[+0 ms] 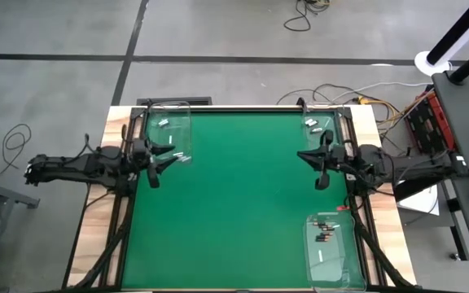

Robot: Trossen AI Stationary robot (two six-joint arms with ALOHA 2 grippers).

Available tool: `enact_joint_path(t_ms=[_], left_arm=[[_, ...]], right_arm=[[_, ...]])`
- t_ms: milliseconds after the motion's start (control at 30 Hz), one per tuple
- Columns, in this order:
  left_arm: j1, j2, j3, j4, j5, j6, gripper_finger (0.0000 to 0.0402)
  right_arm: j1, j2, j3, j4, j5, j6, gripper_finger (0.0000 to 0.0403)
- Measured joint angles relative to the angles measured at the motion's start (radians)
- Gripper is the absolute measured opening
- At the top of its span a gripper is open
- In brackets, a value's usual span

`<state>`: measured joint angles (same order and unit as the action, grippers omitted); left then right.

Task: Sort batteries
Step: Return to Home Position

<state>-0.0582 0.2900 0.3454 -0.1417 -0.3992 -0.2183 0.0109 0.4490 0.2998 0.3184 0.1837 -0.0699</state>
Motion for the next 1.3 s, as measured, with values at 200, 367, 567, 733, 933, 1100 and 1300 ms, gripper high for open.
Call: enact_joint_path(t_ms=[200,367,567,733,933,1100,1300], left_arm=[[0.004,-0.146,-0.004,-0.157,0.029,0.008,0.0181],[0.004,-0.288,-0.039,-0.213,0.023,0.007,0.0181],[0.003,-0.257,-0.109,-0.133,0.025,-0.036,0.018],[0.002,-0.263,-0.248,0.072,0.024,-0.049,0.018],[0.002,-0.252,-0.314,0.164,0.043,0.004,0.0181],[0.001,-0.244,-0.322,0.166,0.137,0.037,0.0181],[0.0,-0.22,-0.322,0.161,0.177,0.052,0.0181]], right_arm=[[0.0,-0.136,-0.213,0.233,0.034,0.01,0.0013],[0.003,-0.197,-0.288,0.186,0.05,0.096,0.0013],[0.009,-0.198,-0.288,0.165,0.044,0.115,0.0013],[0.009,-0.169,-0.288,0.058,0.043,0.245,0.0013],[0.009,-0.14,-0.288,-0.118,0.044,0.439,0.0013],[0.009,-0.118,-0.287,-0.186,0.042,0.441,0.0013],[0.009,-0.106,-0.287,-0.193,0.043,0.388,0.0013]])
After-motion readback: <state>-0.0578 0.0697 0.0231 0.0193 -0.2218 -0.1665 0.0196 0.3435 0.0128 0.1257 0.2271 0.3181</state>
